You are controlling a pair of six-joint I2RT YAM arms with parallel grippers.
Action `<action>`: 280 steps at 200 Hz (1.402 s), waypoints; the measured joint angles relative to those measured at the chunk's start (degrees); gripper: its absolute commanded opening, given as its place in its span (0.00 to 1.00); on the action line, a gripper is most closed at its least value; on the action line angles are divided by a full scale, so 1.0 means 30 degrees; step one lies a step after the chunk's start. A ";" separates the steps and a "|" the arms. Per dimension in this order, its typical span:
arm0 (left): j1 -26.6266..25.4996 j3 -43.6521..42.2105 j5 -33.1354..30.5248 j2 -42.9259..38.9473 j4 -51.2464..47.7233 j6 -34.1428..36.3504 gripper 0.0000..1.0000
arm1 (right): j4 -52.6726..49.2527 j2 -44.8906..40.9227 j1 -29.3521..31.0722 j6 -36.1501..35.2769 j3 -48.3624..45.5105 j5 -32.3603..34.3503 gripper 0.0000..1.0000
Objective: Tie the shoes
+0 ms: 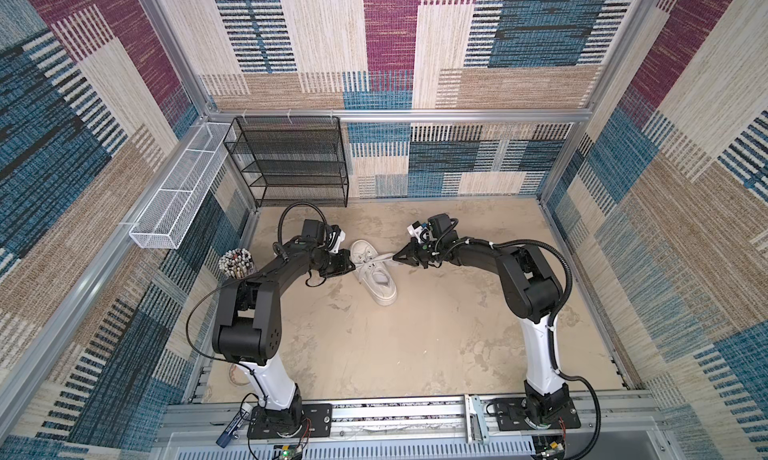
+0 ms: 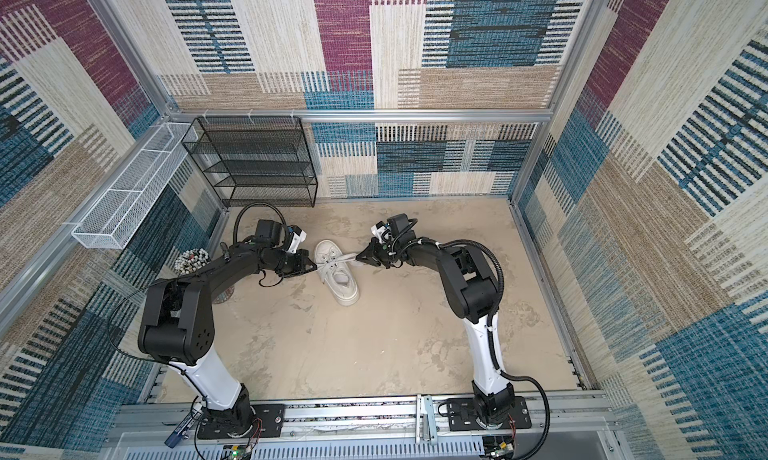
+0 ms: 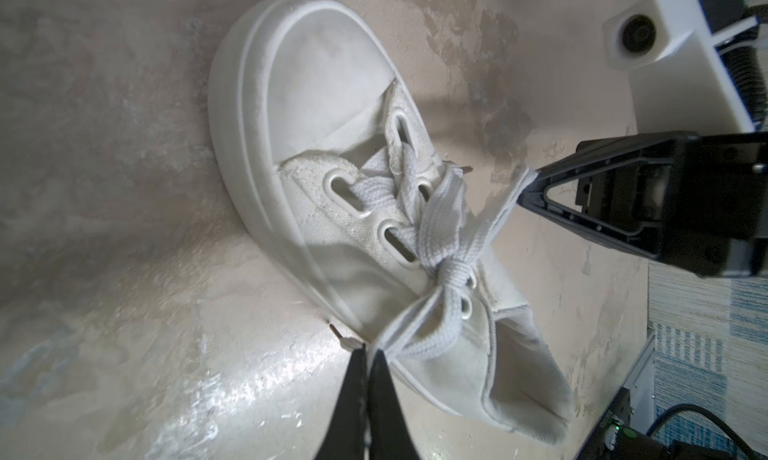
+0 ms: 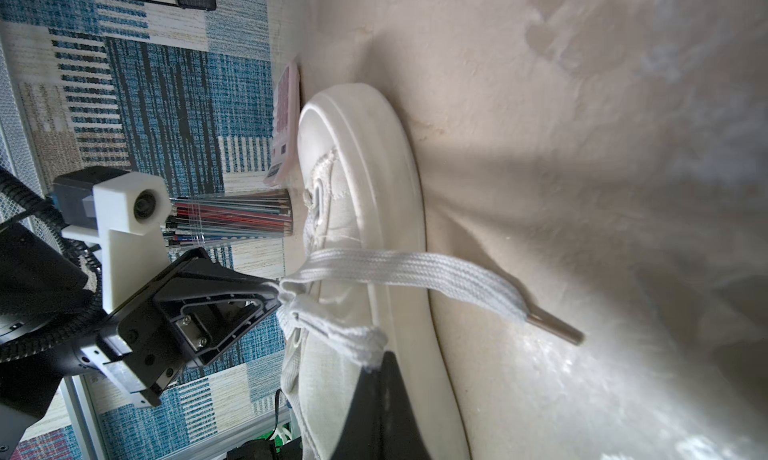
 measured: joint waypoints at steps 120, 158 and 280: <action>0.0663 -0.1035 0.1537 -0.0357 0.1719 -0.0933 0.78 | -0.1122 -0.1450 -0.0444 -0.1151 -0.0262 0.1501 0.50; 0.1377 -0.0809 0.3031 0.0495 0.3577 -0.2943 0.99 | -0.1872 -0.2193 -0.0313 -0.1807 -0.1173 0.1144 0.50; -0.0823 0.5304 0.6535 0.6703 0.5195 -0.4925 0.99 | -0.0969 -0.3912 -0.0692 -0.1042 -0.4466 0.0648 0.45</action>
